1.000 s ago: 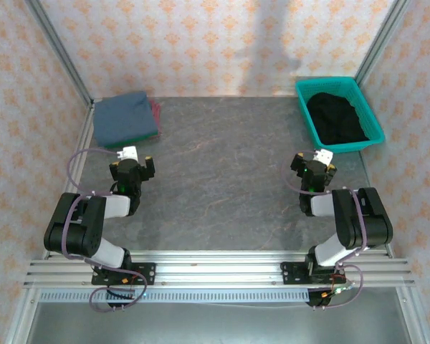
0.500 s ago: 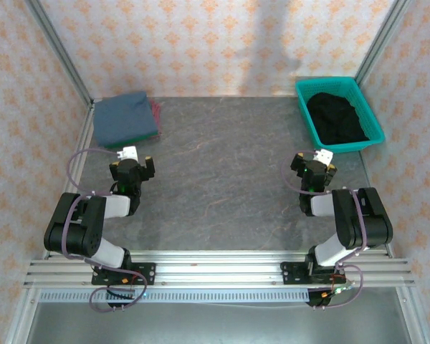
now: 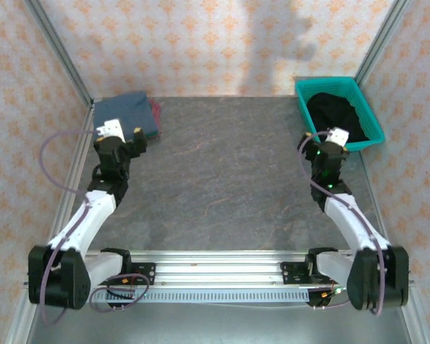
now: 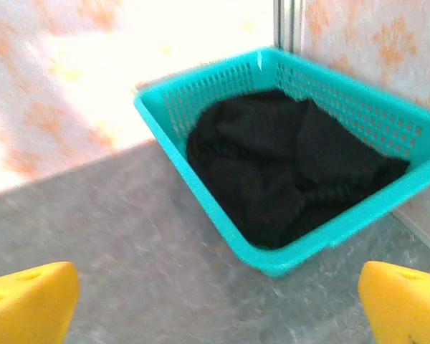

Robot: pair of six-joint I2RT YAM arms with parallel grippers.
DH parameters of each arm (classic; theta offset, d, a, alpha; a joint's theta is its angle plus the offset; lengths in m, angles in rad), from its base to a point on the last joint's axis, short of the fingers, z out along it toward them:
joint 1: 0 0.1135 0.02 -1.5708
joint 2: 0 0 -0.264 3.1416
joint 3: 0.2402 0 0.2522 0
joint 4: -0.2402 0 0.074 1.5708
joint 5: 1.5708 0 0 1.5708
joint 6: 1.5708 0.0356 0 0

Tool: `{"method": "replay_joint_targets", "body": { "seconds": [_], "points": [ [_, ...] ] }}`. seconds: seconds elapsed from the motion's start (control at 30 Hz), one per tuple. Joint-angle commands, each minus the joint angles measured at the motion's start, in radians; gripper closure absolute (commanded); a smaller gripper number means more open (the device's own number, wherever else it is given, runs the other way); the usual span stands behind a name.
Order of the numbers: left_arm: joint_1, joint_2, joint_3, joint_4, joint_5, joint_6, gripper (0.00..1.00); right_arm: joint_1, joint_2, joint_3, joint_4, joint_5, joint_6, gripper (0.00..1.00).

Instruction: Fold and stack the t-shirts

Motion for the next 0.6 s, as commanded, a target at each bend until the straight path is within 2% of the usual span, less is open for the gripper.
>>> {"method": "replay_joint_targets", "body": {
  "seconds": [0.0, 0.13, 0.23, 0.37, 0.57],
  "points": [
    [-0.014, -0.022, 0.152, -0.390, 0.073, -0.161, 0.00, 0.004, -0.013, 0.189, -0.514, -0.059, 0.115, 0.00],
    [-0.037, 0.080, 0.407, -0.711, 0.211, -0.268, 0.00, -0.010, 0.131, 0.471, -0.774, -0.157, 0.141, 0.00],
    [-0.103, 0.164, 0.552, -0.828, 0.260, -0.285, 0.00, -0.043, 0.305, 0.707, -0.903, -0.196, 0.126, 0.01],
    [-0.214, 0.221, 0.665, -0.852, 0.315, -0.271, 0.00, -0.121, 0.541, 0.984, -0.979, -0.229, 0.091, 0.00],
    [-0.338, 0.194, 0.697, -0.769, 0.367, -0.275, 0.00, -0.213, 0.883, 1.329, -1.091, -0.215, 0.150, 0.03]
  ]
}}
